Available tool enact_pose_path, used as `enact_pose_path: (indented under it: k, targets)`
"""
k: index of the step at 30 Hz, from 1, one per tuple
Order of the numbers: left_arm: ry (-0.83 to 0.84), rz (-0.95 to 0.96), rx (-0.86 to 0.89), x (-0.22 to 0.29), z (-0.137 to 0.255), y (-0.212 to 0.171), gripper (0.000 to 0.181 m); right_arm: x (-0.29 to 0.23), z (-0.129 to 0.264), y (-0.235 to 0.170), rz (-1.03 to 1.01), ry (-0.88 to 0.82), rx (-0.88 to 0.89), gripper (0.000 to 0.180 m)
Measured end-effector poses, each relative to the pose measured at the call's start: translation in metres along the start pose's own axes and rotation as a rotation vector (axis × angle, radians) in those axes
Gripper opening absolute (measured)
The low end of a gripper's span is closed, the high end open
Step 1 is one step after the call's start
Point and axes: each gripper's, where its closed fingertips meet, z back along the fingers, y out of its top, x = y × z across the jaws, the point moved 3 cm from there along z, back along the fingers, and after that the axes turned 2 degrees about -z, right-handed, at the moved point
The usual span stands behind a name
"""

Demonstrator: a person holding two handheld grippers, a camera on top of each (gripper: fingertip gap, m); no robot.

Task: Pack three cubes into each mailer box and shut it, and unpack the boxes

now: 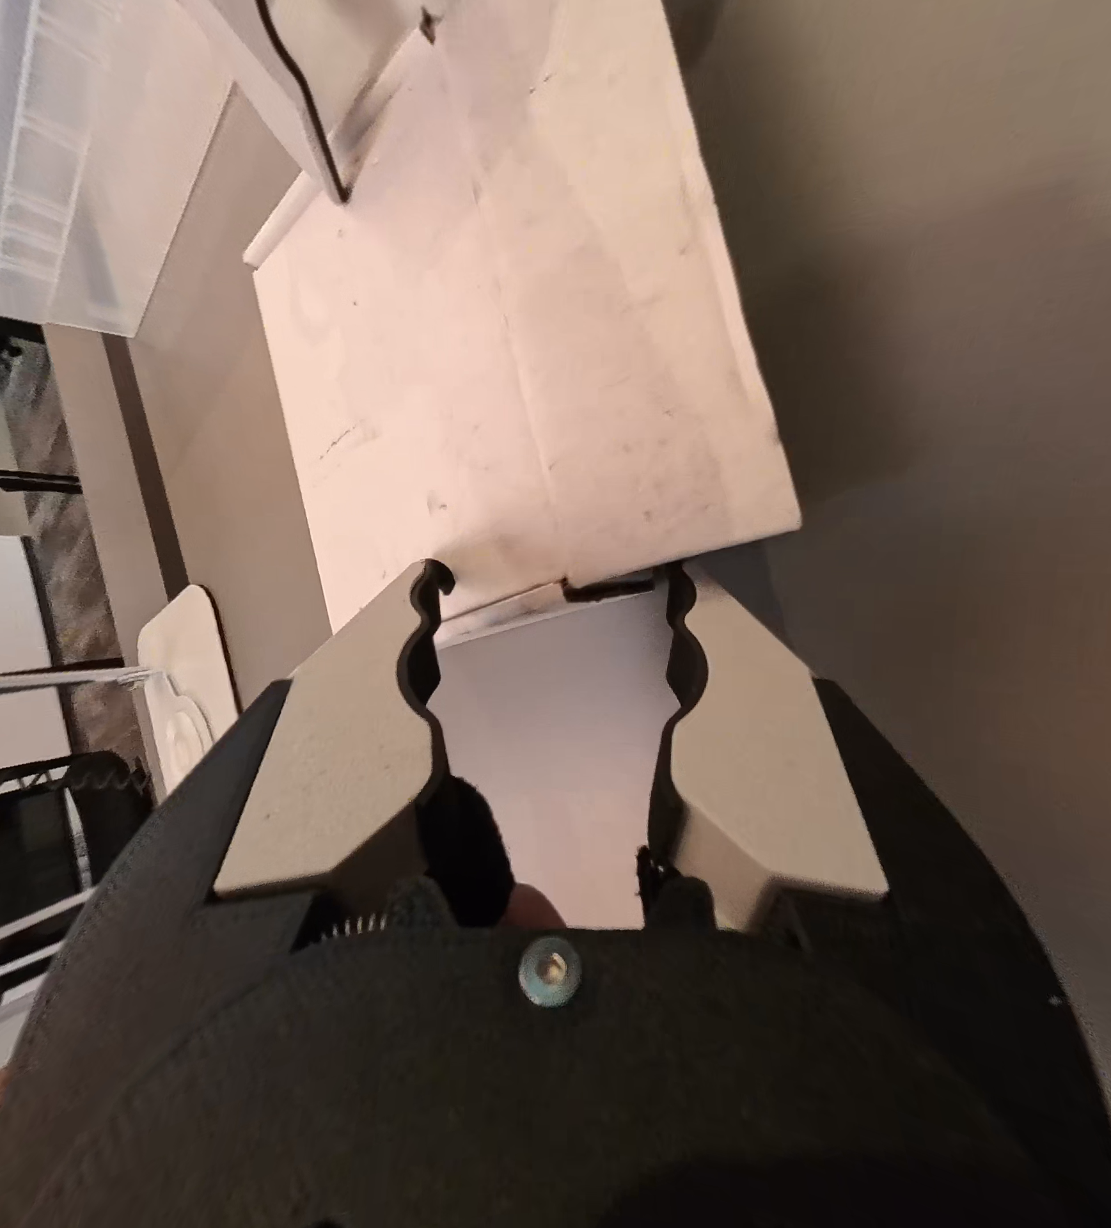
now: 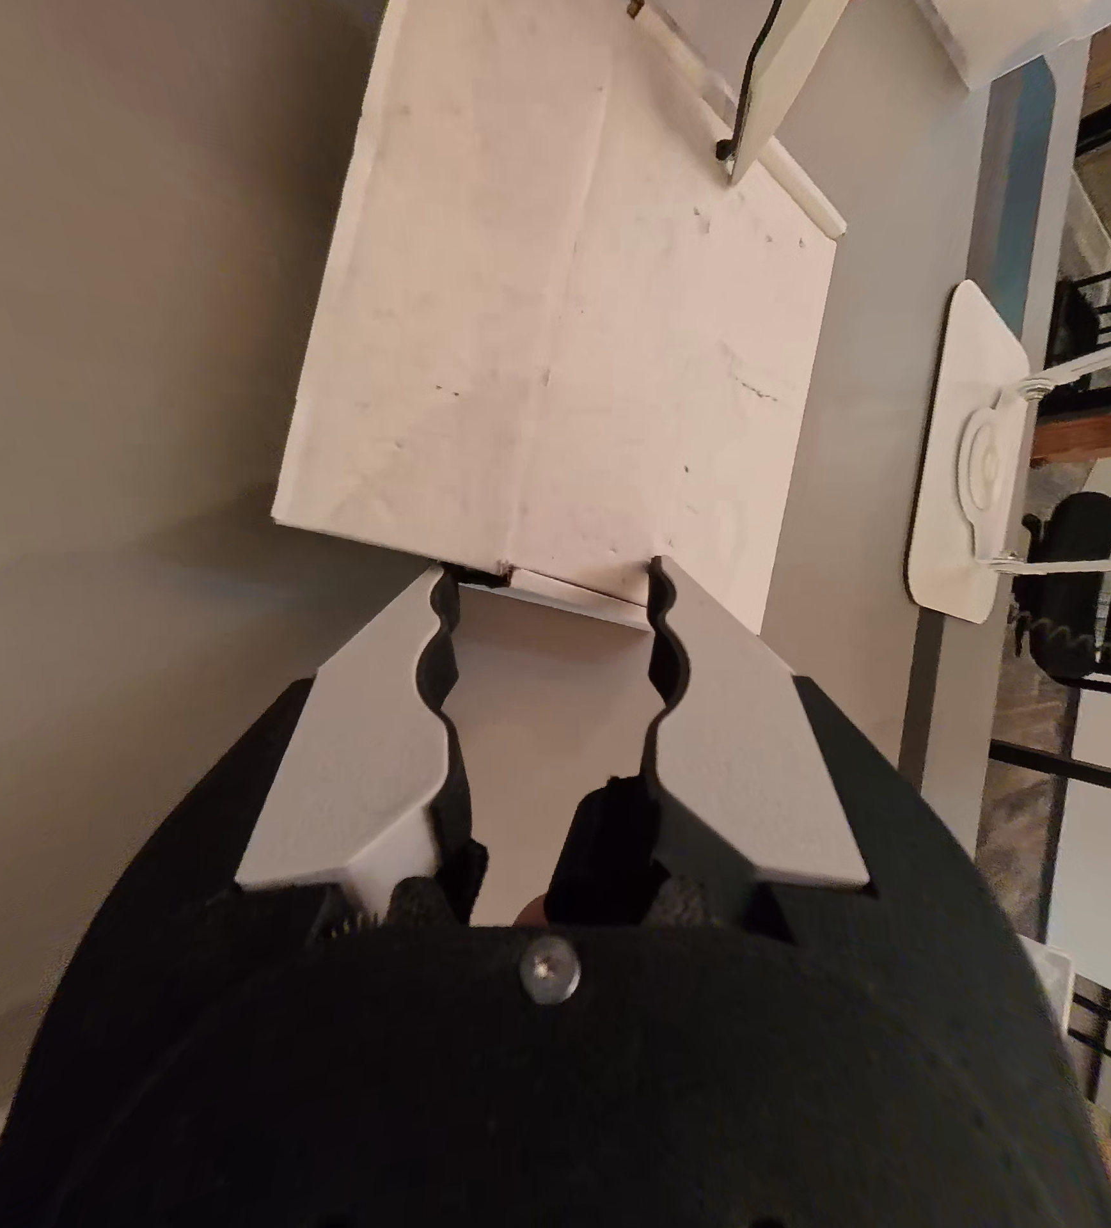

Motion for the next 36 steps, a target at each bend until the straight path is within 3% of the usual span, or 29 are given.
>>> enact_pose_path:
  k: [4, 7, 15, 18, 36]
  targets:
    - [0.033, 0.003, 0.016, 0.0028, -0.0015, -0.001, 0.071, -0.0013, -0.0005, -0.0006, 0.015, -0.013, 0.001, 0.057]
    - [-0.024, 0.03, 0.037, 0.0039, 0.0005, -0.0001, 0.077, -0.0052, 0.002, -0.0008, -0.034, 0.089, 0.041, 0.071]
    - [-0.154, 0.086, 0.086, 0.0012, 0.0057, 0.0005, 0.078, -0.0006, 0.0068, 0.0012, -0.106, 0.226, 0.074, 0.071]
    - [-0.165, 0.093, 0.089, -0.002, 0.0058, 0.0007, 0.073, 0.0028, 0.0053, 0.0009, -0.109, 0.197, 0.075, 0.063]
    - [-0.031, 0.055, 0.05, 0.0025, 0.0011, 0.0006, 0.073, 0.0006, 0.0004, -0.0002, 0.014, 0.016, -0.005, 0.056]
